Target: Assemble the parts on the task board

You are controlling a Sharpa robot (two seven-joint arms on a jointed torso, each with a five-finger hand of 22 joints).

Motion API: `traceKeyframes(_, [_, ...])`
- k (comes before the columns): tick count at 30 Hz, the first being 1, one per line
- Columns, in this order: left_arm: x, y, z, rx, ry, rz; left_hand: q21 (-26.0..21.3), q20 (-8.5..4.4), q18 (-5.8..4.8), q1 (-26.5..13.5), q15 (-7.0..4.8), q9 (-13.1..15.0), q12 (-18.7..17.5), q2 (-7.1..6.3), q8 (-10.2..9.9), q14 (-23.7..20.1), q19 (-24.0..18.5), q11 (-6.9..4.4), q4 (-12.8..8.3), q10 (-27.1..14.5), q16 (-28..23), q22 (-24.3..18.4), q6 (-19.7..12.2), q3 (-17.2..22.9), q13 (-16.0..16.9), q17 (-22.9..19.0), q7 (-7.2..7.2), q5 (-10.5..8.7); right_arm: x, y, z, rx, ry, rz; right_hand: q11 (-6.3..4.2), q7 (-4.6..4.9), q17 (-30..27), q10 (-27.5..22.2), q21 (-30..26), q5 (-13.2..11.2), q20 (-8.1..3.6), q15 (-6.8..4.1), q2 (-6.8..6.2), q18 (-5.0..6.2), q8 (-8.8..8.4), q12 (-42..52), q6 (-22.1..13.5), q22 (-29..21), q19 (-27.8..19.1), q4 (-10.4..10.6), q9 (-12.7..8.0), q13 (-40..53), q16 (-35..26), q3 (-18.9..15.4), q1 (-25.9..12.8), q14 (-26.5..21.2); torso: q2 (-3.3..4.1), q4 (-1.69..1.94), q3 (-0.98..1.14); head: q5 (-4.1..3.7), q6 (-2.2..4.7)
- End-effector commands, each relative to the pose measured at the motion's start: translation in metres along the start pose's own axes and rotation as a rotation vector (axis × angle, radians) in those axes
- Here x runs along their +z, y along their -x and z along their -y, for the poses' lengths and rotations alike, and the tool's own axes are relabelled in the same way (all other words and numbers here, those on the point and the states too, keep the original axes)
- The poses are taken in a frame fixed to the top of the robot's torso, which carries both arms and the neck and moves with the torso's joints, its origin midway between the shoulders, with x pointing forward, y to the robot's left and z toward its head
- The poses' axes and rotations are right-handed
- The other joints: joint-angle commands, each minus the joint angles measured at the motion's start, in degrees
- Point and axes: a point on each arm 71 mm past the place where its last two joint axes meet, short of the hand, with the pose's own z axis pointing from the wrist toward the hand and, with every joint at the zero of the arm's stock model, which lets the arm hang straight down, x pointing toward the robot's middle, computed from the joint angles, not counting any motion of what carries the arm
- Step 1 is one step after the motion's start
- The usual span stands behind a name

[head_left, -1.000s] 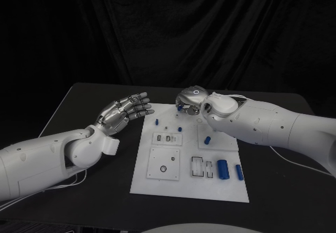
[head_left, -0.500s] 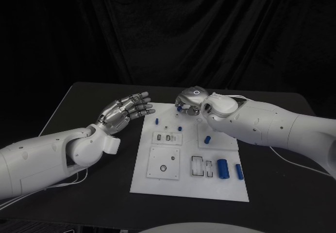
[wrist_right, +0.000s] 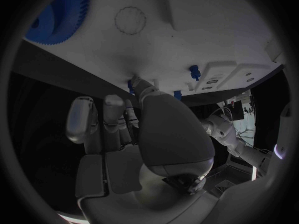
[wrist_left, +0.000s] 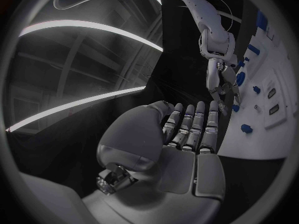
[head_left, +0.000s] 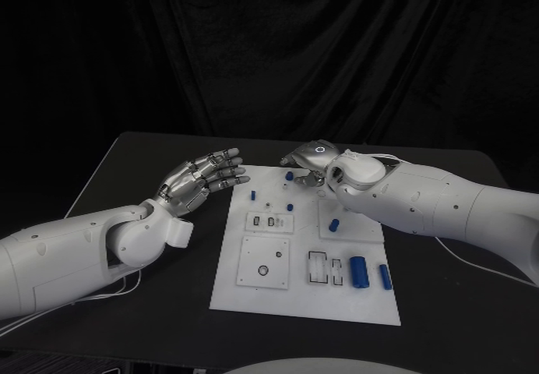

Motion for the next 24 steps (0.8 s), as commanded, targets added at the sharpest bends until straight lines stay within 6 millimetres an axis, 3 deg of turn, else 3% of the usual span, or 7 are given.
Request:
traceKeyframes(1, [-0.003, 0.0, 0.002, -0.005, -0.012, -0.001, -0.1, -0.14, -0.91, -0.4, 0.04, 0.0, 0.2, 0.31, 0.2, -0.2, -0.4, 0.37, 0.1, 0.0, 0.1, 0.0, -0.2, 0.3, 0.1, 0.0, 0.23, -0.2, -0.005, 0.011, 0.003, 0.033, -0.005, 0.144, -0.13, 0.18, 0.3, 1.9, -0.3, 1.0, -0.16, -0.24, 0.27, 0.37, 0.98, 1.2, 4.3, 0.3, -0.1, -0.6, 0.7, 0.6, 0.1, 0.1, 1.0, -0.3, -0.02, 0.01, 0.02, 0.41, -0.12])
traceKeyframes(4, [-0.005, 0.002, 0.002, -0.001, -0.013, 0.007, -0.1, -0.14, -0.91, -0.4, 0.05, 0.0, 0.2, 0.29, 0.2, -0.2, -0.5, 0.38, 0.1, 0.0, 0.2, 0.0, -0.2, 0.4, 0.1, 0.0, 0.24, -0.2, -0.014, 0.023, 0.009, 0.058, -0.002, 0.212, 0.04, 1.68, 1.1, 6.4, -0.1, 3.7, -0.18, -0.19, 0.71, 0.25, 1.69, 3.8, 7.3, 0.9, 0.5, -1.0, 0.6, 1.8, 0.4, 1.0, 1.8, 0.1, -0.05, -0.07, 0.03, 0.03, 0.34])
traceKeyframes(6, [-0.006, 0.003, 0.003, 0.001, -0.014, 0.011, -0.1, -0.11, -0.93, -0.5, 0.1, 0.1, 0.3, 0.21, 0.3, -0.2, -0.4, 0.42, 0.0, 0.0, 0.2, 0.0, 0.0, 0.5, 0.1, 0.0, 0.27, -0.22, -0.023, 0.035, 0.017, 0.097, -0.005, 0.234, -0.13, 1.85, 0.2, 8.2, -0.6, 4.4, -0.16, -0.29, 0.75, 0.37, 1.87, 4.7, 8.4, 0.5, 0.1, -0.8, 0.5, 2.2, -0.2, 1.8, 1.7, -0.2, -0.1, -0.15, 0.08, -0.15, 0.5])
traceKeyframes(9, [-0.006, 0.004, 0.003, 0.003, -0.013, 0.014, -0.1, -0.09, -0.95, -0.5, 0.14, 0.1, 0.3, 0.18, 0.3, -0.2, -0.4, 0.44, -0.1, 0.0, 0.2, 0.0, 0.1, 0.6, 0.1, 0.0, 0.28, -0.22, -0.039, 0.048, 0.029, 0.173, -0.024, 0.201, -1.36, 3.01, 0.2, 13.2, -0.7, 6.5, -0.33, -0.32, 1.15, 0.37, 3.09, 8.0, 12.0, 0.6, 0.2, -0.9, 0.9, 3.7, -0.5, 3.7, 2.6, 0.0, -0.23, -0.38, 0.14, -0.06, 0.47])
traceKeyframes(14, [-0.009, 0.006, 0.003, 0.004, -0.011, 0.02, 0.0, -0.06, -0.97, -0.6, 0.19, 0.1, 0.3, 0.13, 0.4, -0.1, -0.4, 0.49, -0.1, 0.0, 0.3, 0.0, 0.2, 0.7, 0.1, 0.0, 0.32, -0.23, -0.077, 0.059, 0.055, 0.318, -0.106, 0.089, -1.43, 4.2, 0.4, 13.7, -0.6, 6.2, -0.06, 0.01, 1.22, 0.3, 2.66, 9.7, 12.6, 1.0, 0.4, -0.5, 0.6, 4.6, -0.5, 4.6, 2.3, 0.2, -0.75, -1.19, 0.18, 0.52, 0.03])
traceKeyframes(21, [-0.01, 0.006, 0.003, 0.004, -0.009, 0.022, 0.0, -0.04, -1.0, -0.7, 0.25, 0.1, 0.4, 0.05, 0.4, -0.1, -0.4, 0.53, -0.2, 0.1, 0.4, 0.0, 0.4, 0.8, 0.1, 0.0, 0.38, -0.24, -0.118, 0.049, 0.084, 0.381, -0.2, -0.024, -2.04, 4.72, -13.8, 13.7, -9.5, 4.5, -0.23, -0.09, 0.73, 2.57, 1.48, 14.9, 13.2, -7.7, -6.9, 0.3, 0.0, 7.7, -11.8, 5.2, 1.7, -6.6, -1.3, -1.47, -0.12, 0.53, -0.48])
traceKeyframes(24, [-0.009, 0.005, 0.001, -0.002, -0.005, 0.015, 0.0, -0.03, -1.03, -0.8, 0.28, 0.1, 0.4, 0.01, 0.5, 0.0, -0.4, 0.55, -0.2, 0.1, 0.4, 0.1, 0.4, 0.9, 0.2, 0.0, 0.42, -0.24, -0.129, 0.042, 0.092, 0.373, -0.225, -0.04, -1.69, 4.79, -13.7, 12.4, -9.8, 4.4, -0.03, 0.1, 0.5, 2.49, 1.31, 15.0, 13.3, -7.8, -6.9, 0.7, 0.0, 7.9, -12.0, 5.2, 1.5, -6.5, -1.46, -1.74, -0.22, 0.97, -0.52])
